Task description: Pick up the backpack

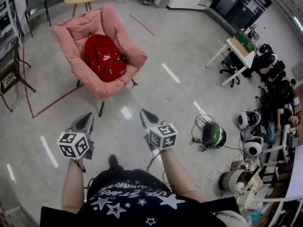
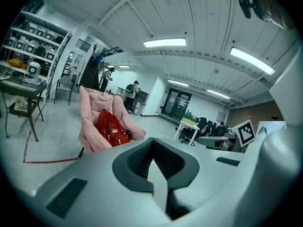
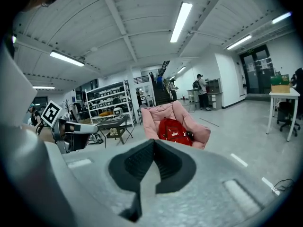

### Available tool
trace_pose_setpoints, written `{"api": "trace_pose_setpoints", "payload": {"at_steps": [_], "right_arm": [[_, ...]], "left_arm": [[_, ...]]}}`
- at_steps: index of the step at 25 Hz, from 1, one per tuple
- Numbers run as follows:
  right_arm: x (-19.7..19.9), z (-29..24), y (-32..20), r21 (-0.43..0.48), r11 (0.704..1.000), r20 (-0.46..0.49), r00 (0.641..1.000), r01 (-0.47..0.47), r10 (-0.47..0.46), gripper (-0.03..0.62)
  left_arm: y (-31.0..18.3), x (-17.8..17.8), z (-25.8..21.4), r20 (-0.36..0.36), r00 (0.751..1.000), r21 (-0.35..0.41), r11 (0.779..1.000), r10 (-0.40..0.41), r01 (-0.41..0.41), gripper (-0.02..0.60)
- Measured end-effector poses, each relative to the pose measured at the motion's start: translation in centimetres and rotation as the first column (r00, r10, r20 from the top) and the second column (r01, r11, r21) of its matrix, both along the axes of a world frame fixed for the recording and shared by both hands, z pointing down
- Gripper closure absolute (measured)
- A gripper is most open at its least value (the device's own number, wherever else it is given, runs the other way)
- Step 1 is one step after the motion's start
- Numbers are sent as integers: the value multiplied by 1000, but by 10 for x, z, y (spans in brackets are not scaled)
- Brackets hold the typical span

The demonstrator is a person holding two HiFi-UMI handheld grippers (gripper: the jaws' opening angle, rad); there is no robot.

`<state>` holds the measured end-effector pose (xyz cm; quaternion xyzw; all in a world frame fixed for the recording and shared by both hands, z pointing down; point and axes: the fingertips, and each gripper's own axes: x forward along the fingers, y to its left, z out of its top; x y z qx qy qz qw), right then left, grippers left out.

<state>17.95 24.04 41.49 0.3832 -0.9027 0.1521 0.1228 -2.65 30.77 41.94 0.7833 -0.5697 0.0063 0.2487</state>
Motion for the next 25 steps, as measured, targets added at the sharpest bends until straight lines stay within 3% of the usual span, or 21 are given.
{"api": "trace_pose_setpoints", "payload": {"at_steps": [12, 18, 21, 25], "right_arm": [[-8, 7, -90, -22, 997, -9, 997, -77, 77, 594], [-30, 32, -155, -26, 999, -33, 999, -26, 25, 594], [-48, 46, -201, -45, 999, -26, 1000, 9, -10, 595], [-64, 63, -269, -81, 994, -22, 997, 71, -73, 594]], "left_arm": [[-72, -47, 16, -4, 1000, -50, 999, -5, 5, 575], [-126, -53, 33, 24, 1000, -73, 997, -18, 20, 575], [-163, -58, 45, 59, 998, -99, 994, -32, 38, 575], [-224, -60, 55, 54, 996, -141, 986, -78, 85, 575]]}}
